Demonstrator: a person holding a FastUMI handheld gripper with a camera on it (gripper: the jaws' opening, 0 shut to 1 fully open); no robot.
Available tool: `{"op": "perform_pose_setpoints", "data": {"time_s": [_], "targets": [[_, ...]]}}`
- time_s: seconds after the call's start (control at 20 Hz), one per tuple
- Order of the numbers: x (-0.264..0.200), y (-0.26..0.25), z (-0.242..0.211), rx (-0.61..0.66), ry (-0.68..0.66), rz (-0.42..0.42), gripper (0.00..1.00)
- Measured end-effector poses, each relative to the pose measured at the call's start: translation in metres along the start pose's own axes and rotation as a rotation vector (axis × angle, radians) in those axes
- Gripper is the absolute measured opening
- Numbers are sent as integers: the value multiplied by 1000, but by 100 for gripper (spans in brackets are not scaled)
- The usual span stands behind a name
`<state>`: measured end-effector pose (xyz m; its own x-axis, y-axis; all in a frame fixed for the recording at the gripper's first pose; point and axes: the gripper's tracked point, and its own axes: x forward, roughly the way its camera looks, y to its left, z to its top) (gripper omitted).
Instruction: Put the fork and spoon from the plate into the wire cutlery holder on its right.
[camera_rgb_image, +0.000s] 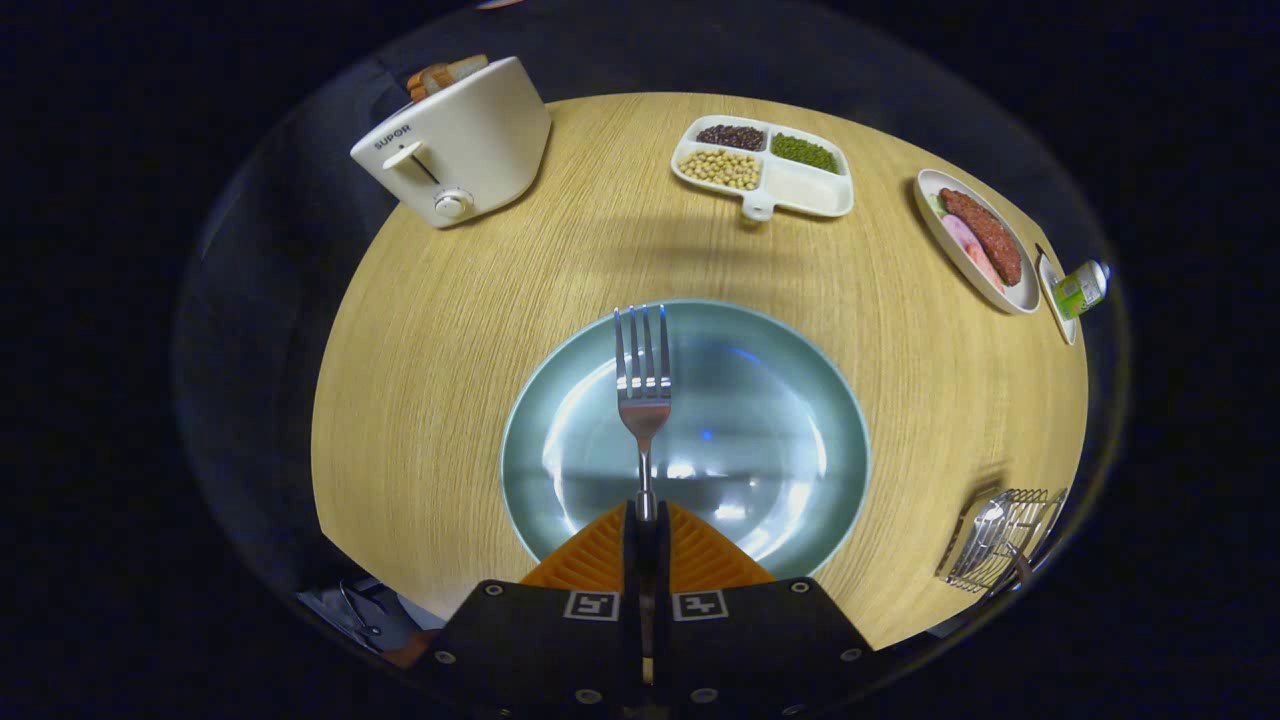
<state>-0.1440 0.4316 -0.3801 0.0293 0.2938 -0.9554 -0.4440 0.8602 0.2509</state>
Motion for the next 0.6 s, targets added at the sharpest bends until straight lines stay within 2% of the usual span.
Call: {"op": "perform_pose_setpoints", "data": {"time_s": [0.2,0.6], "targets": [[-41,-37,-6,49,-56,-4,5],[-101,-121,-48,142,-107,-45,5]]}}
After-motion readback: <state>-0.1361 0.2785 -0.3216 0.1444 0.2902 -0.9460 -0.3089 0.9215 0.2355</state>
